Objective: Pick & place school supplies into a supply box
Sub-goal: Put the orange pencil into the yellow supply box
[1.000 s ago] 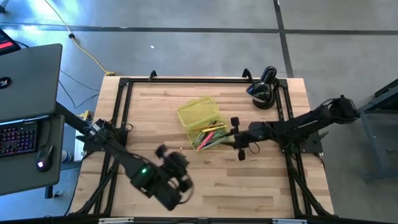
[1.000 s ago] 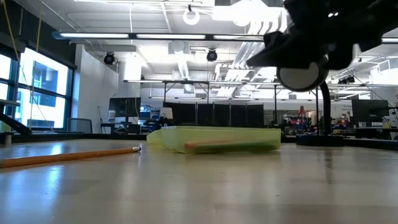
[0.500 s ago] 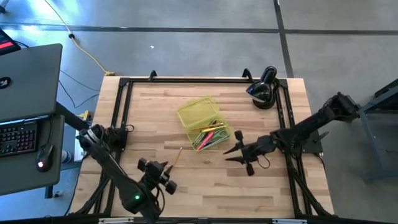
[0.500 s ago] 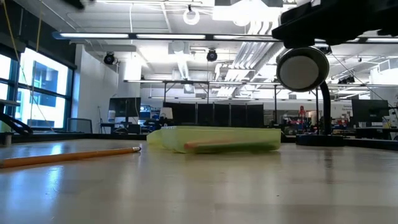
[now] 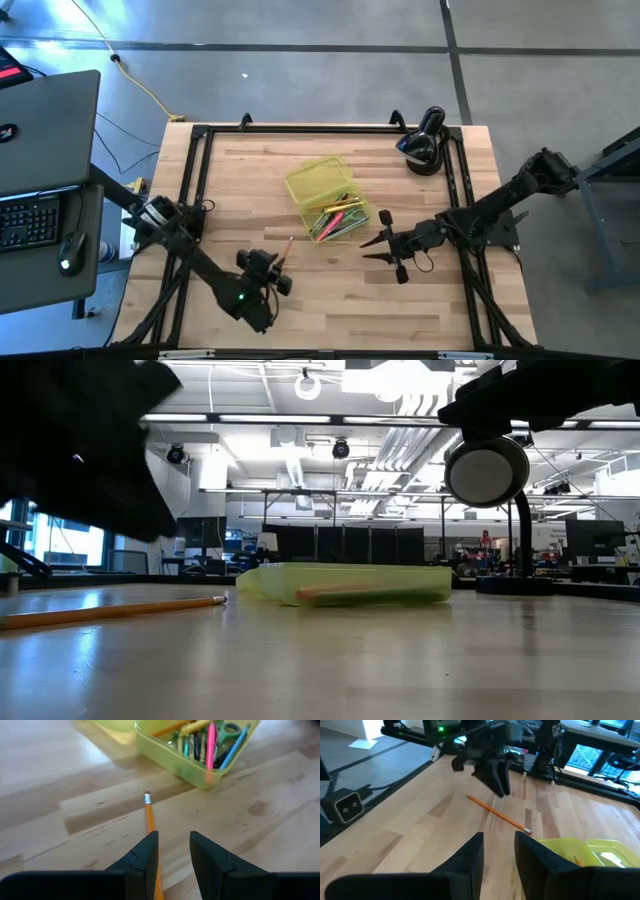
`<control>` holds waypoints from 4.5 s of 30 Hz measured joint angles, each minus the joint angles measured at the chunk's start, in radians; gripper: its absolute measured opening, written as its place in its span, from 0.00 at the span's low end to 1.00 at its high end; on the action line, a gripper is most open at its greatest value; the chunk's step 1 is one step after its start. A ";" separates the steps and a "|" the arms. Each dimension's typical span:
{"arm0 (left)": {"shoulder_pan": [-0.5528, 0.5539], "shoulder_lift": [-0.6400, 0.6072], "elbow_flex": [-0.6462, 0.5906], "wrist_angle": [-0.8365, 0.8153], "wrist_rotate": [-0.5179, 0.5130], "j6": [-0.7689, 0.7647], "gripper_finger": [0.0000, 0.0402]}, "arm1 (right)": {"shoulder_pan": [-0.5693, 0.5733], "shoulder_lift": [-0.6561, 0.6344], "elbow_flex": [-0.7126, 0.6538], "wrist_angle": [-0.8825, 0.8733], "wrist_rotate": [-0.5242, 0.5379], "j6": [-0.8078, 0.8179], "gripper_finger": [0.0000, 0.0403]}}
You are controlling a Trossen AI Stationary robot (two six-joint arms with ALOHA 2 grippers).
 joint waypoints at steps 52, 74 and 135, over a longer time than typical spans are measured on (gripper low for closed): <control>0.128 0.113 -0.184 0.442 -0.007 0.122 0.36 | 0.000 0.000 0.000 -0.023 0.005 0.008 0.22; 0.131 0.121 -0.148 0.427 0.008 0.354 0.36 | 0.000 0.000 0.000 -0.039 0.005 0.009 0.22; 0.384 -0.057 0.136 0.348 0.113 0.866 0.07 | 0.001 0.001 0.000 -0.160 -0.085 0.154 0.22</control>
